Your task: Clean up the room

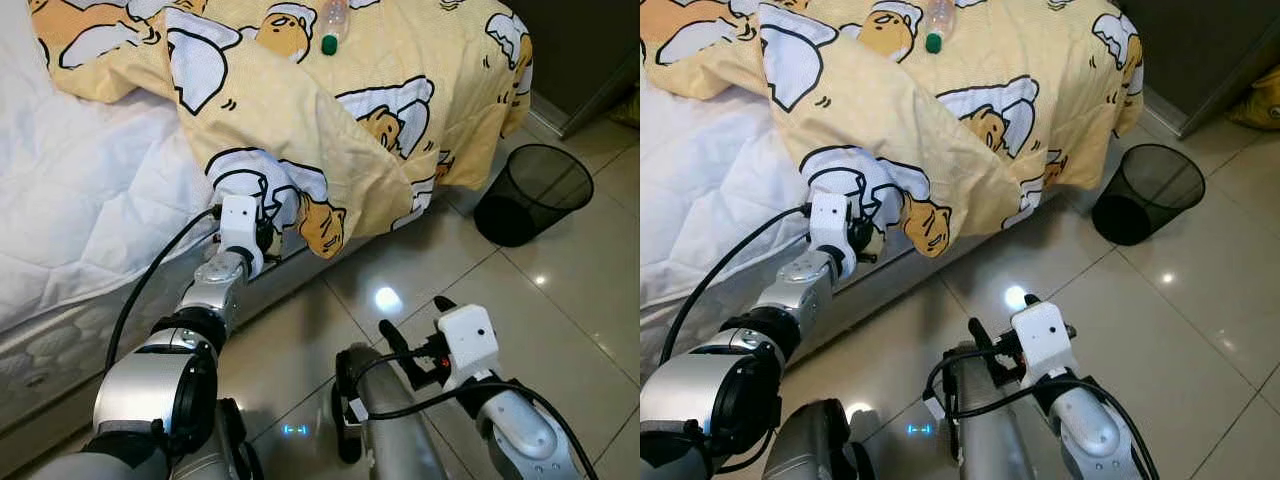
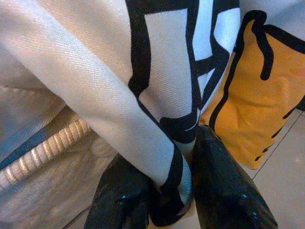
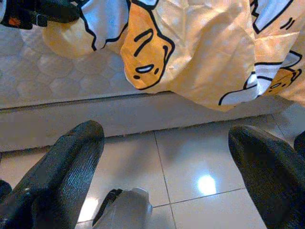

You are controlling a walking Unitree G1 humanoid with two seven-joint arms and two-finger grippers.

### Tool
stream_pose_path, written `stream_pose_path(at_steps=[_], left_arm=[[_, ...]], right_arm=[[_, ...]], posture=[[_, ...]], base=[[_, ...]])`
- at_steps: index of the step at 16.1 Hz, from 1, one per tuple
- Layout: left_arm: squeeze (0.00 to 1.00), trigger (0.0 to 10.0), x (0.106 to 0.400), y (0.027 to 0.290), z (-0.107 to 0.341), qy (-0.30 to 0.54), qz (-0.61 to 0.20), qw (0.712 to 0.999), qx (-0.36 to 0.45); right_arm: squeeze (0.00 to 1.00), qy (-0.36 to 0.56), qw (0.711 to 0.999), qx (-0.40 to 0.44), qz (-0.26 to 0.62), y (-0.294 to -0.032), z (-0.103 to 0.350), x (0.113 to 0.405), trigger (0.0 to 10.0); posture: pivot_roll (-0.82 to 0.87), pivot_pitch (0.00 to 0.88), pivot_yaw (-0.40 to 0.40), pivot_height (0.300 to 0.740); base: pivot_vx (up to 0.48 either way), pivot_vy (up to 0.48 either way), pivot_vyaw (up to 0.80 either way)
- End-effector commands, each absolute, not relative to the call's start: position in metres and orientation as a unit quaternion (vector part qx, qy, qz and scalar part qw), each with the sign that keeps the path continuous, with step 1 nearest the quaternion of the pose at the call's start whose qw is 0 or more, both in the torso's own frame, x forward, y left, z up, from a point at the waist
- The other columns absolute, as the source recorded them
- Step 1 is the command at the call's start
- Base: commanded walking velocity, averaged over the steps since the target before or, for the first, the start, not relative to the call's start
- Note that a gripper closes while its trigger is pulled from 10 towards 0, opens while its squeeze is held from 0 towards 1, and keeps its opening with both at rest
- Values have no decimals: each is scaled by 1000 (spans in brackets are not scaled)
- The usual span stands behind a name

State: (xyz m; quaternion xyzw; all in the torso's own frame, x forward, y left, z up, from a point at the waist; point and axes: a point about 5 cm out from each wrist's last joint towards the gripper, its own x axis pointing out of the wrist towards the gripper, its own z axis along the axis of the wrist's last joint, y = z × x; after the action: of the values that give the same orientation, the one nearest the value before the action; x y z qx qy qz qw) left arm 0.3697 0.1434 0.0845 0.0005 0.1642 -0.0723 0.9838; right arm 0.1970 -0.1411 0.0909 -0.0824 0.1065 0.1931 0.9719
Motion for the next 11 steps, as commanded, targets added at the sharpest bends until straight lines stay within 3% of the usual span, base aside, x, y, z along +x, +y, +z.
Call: stream_pose_path(at_steps=[1, 5, 11], left_arm=[[0, 10000, 363, 143, 74, 179, -74, 981, 11], [0, 10000, 360, 146, 69, 184, -74, 980, 19], [0, 10000, 358, 149, 66, 191, -66, 979, 18]], right_arm=[[0, 127, 968, -77, 202, -142, 84, 193, 10000], [0, 133, 966, -77, 206, -142, 83, 191, 10000], [0, 145, 964, -73, 209, -142, 77, 188, 10000]], posture=[[-364, 233, -34, 630], [-370, 235, -35, 630], [-369, 238, -31, 630]], base=[[0, 0, 0], [-135, 0, 0], [-470, 0, 0]])
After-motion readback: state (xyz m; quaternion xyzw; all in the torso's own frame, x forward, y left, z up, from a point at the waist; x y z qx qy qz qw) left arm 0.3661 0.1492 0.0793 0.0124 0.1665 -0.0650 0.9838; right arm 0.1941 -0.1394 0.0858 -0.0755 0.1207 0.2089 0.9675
